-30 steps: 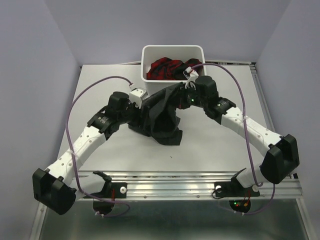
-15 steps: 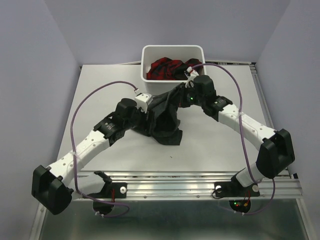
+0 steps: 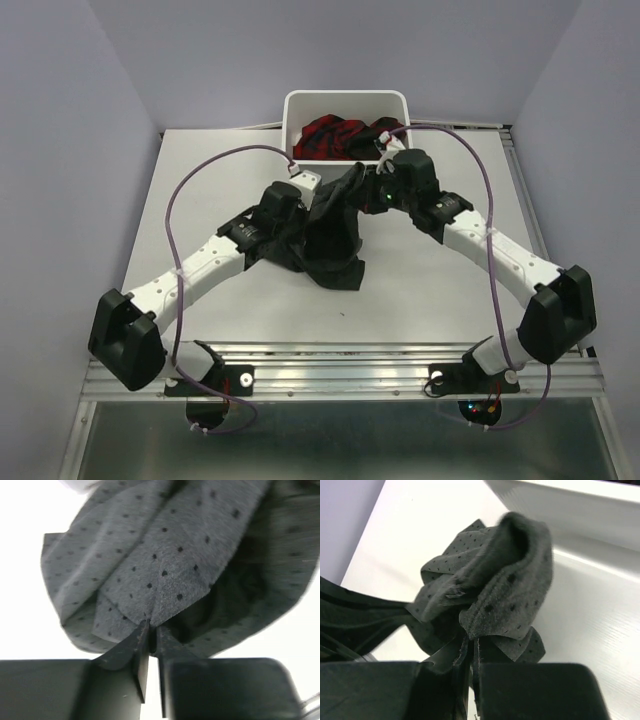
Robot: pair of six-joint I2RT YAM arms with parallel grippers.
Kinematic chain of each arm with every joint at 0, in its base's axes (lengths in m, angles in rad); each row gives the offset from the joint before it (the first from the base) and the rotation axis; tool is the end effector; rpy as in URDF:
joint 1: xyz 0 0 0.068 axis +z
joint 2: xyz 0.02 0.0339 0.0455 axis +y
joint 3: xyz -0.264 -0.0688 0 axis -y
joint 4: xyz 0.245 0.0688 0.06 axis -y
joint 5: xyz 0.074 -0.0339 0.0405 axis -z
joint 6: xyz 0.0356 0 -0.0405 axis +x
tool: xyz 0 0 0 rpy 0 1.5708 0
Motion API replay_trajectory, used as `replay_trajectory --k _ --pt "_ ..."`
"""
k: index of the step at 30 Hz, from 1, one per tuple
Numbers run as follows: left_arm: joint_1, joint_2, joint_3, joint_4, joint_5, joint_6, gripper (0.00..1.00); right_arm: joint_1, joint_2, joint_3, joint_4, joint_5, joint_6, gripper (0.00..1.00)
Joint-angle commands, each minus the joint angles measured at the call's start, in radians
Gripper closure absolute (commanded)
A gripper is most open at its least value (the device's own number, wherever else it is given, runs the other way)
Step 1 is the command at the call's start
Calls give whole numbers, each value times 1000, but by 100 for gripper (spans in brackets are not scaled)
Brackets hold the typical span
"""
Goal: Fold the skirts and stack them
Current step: Flatten the skirt out
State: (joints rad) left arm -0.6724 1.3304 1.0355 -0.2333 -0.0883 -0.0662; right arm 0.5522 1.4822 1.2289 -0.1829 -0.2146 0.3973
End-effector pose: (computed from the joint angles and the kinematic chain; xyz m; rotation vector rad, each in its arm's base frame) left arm 0.2394 -0.1866 0.3009 0.5803 2.0352 -0.3514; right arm 0.2918 0.1887 0.3272 -0.3045 2.0711 0.8083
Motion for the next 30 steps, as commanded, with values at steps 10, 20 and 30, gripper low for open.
replay_trajectory --k 10,20,30 --pt "109 -220 268 -144 -238 204 100 -173 -198 139 -213 333 -320 99" --pt "169 -169 596 -95 -334 350 100 -245 -47 561 -214 368 -531 99" --pt "171 -126 614 -216 -193 378 100 -245 0 632 -299 296 -574 99"
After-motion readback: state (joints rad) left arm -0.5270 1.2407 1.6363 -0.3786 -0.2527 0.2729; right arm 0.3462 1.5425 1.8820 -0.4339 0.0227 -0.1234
